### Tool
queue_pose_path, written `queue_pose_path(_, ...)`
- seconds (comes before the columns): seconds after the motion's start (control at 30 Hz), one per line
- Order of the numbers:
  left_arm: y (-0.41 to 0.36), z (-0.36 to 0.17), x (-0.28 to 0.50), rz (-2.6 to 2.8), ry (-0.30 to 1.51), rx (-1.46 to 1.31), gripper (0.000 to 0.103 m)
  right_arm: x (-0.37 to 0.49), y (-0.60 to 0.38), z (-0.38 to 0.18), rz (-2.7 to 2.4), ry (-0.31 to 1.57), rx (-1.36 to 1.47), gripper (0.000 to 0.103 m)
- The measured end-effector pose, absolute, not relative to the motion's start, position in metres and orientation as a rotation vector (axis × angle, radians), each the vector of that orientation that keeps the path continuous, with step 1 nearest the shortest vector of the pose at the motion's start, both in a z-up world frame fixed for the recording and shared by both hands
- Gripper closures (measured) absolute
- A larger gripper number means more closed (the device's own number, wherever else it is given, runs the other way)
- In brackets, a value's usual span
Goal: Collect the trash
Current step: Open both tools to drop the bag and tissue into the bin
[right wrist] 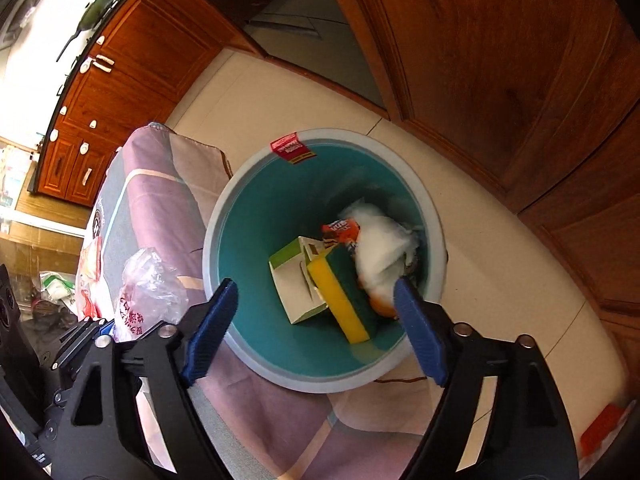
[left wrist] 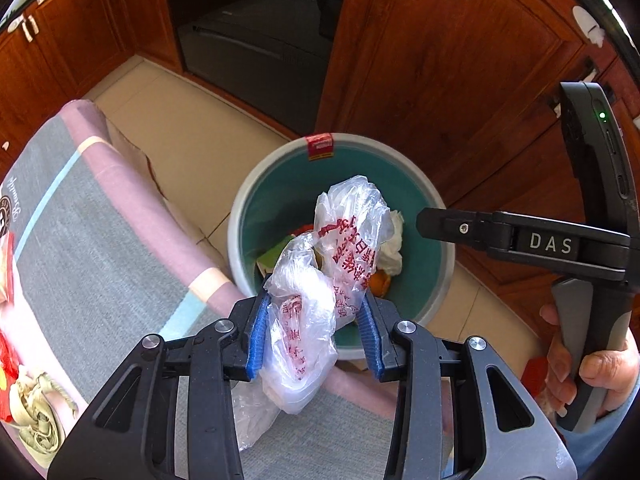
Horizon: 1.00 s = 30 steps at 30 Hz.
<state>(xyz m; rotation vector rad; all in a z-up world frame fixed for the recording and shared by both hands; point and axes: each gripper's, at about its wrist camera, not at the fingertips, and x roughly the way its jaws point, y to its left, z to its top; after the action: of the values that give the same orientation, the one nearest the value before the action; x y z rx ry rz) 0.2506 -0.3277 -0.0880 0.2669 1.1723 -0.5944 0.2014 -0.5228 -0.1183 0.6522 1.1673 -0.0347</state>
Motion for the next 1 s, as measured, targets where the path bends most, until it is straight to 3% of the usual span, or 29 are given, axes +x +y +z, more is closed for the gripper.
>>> queue_pose_path(0.3,-0.345,-0.097,0.26,-0.613,1.194,0.268,0.06,0.202,-0.532,-0.12,-0.061,1.183,0.688,0.022)
queue_pose_path(0.43,-0.347,-0.096,0.261,-0.601,1.18,0.262,0.04,0.201,-0.536,-0.117,-0.077,1.169,0.691,0.02)
queue_pose_path(0.57,-0.344,-0.098,0.263,-0.585,1.184,0.259,0.031,0.201,-0.538,-0.116,-0.084,1.168,0.694,0.02)
queue_pose_path(1.0,-0.33,-0.098,0.255,-0.562,1.217,0.253,0.031,0.201,-0.533,-0.119,-0.092,1.195,0.718,0.014)
